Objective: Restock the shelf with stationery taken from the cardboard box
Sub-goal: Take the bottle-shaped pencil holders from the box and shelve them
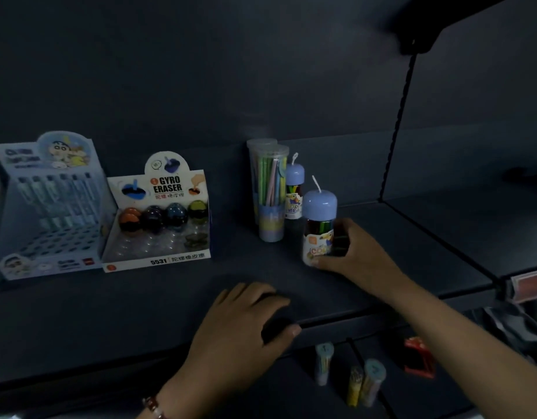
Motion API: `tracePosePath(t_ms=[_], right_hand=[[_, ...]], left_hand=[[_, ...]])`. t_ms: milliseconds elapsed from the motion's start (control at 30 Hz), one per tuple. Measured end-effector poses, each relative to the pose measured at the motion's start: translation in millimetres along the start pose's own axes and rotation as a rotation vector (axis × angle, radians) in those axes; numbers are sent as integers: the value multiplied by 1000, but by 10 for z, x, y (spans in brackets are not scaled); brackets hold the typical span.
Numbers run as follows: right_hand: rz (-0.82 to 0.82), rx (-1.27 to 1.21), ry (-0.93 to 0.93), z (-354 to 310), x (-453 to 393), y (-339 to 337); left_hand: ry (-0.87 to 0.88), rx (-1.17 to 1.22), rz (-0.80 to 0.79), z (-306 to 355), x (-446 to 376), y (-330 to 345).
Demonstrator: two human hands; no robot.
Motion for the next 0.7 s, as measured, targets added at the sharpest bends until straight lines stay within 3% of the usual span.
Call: tracePosePath(t_ms=[700], right_hand=[[-45,94,-79,82,-954,245]], left_hand=[[-29,16,120,-19,56,6]])
Point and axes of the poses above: each hand's wrist, its own x-axis away from the middle knuckle, its own y-axis out of the palm, z = x × y, the point moved 10 cm from there along -x, towards the middle knuckle, and after that the axes turned 5 degrees about y, right-handed, at the moved point
